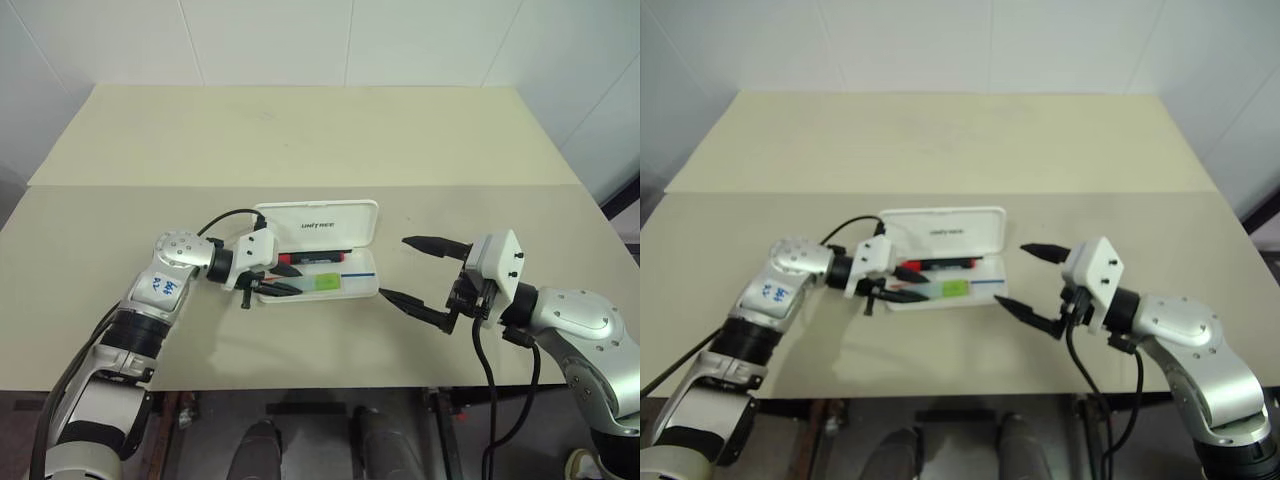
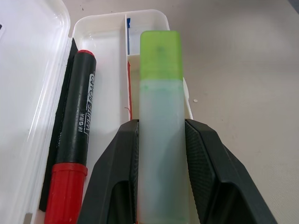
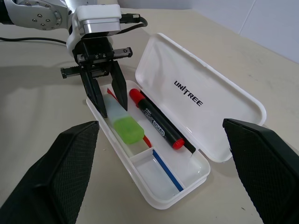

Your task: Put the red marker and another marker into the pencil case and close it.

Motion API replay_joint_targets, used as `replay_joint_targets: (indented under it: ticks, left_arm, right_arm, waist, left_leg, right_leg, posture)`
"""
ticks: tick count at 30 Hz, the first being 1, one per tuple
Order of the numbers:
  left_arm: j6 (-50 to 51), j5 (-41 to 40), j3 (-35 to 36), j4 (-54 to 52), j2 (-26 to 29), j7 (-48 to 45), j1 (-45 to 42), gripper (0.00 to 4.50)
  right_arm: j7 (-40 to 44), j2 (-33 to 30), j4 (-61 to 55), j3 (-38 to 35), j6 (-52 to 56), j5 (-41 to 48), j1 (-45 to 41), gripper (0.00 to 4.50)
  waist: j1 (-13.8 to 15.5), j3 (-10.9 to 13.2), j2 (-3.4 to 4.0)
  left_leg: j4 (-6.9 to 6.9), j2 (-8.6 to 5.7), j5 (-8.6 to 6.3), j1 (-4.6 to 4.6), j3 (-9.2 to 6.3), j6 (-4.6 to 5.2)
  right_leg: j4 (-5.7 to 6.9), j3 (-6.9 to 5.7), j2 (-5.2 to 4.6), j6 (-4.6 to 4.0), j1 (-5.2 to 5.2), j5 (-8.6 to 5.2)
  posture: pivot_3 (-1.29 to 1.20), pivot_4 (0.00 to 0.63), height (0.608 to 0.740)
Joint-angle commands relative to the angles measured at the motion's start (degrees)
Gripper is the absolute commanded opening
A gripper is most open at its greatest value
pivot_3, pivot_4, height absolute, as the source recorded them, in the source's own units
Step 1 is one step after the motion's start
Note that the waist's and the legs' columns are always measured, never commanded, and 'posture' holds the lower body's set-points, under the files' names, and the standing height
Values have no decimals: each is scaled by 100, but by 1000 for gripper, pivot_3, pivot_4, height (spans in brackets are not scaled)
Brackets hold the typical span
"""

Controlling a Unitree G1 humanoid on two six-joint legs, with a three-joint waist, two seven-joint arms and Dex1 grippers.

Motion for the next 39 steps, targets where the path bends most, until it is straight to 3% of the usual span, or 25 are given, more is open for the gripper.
replay_joint_targets:
  ticks: [1,2,3,10,25,29,33,37,39]
  left_arm:
    - [2,130,-9,-17,44,46,-108,998]
    - [92,97,-15,-57,33,11,-106,998]
    - [127,87,-47,-101,35,-49,-100,1558]
    - [58,112,-65,-198,-7,-28,-68,3663]
    - [289,-406,181,-855,80,-384,262,3663]
    - [228,-674,424,-1004,22,-335,352,3663]
    - [484,-1222,796,-1372,-21,-272,514,3663]
    - [949,-1772,1162,-2036,80,-163,762,4444]
    - [1260,-1987,1274,-2364,169,-89,866,4480]
  right_arm:
    - [-58,29,-218,-150,-66,89,-16,4500]
    - [-64,35,-216,-146,-71,87,-15,4500]
    - [-70,43,-213,-146,-76,87,-14,4500]
    - [-95,66,-227,-136,-73,84,-10,4500]
    - [-91,182,-30,-34,-117,41,-105,4500]
    - [-58,228,276,-279,-121,140,6,4500]
    - [334,-130,880,-626,-284,36,175,4500]
    - [880,-658,1752,-842,-511,-107,23,4500]
    - [1155,-899,2370,-835,-744,-267,-212,4500]
  waist:
    - [-1,0,0]
    - [0,0,0]
    - [-1,0,0]
    - [5,0,0]
    - [1,0,0]
    - [3,0,0]
    - [8,0,0]
    - [2,0,0]
    - [-17,0,0]
  left_leg:
    - [0,0,1,0,0,0]
    - [0,0,2,0,0,0]
    - [1,0,3,0,0,0]
    - [-3,0,3,-2,0,0]
    - [-5,0,3,-4,0,0]
    - [-6,0,3,-4,0,0]
    - [-6,0,2,-6,0,-1]
    - [-7,0,2,-5,0,-1]
    - [-5,0,2,-4,1,-1]
  right_leg:
    - [0,0,0,-2,0,0]
    - [0,0,0,-3,0,1]
    - [0,0,0,-5,0,1]
    - [-6,0,0,-3,0,3]
    - [-10,0,0,-3,0,3]
    - [-12,0,0,-3,1,3]
    - [-14,0,-1,-2,2,4]
    - [-14,1,-1,-1,2,4]
    - [-15,2,-1,-2,3,4]
  posture:
    - [0,150,740]
    - [0,150,740]
    - [0,150,740]
    - [0,150,740]
    - [0,150,740]
    - [0,150,740]
    - [0,150,740]
    - [0,150,740]
    - [0,150,740]
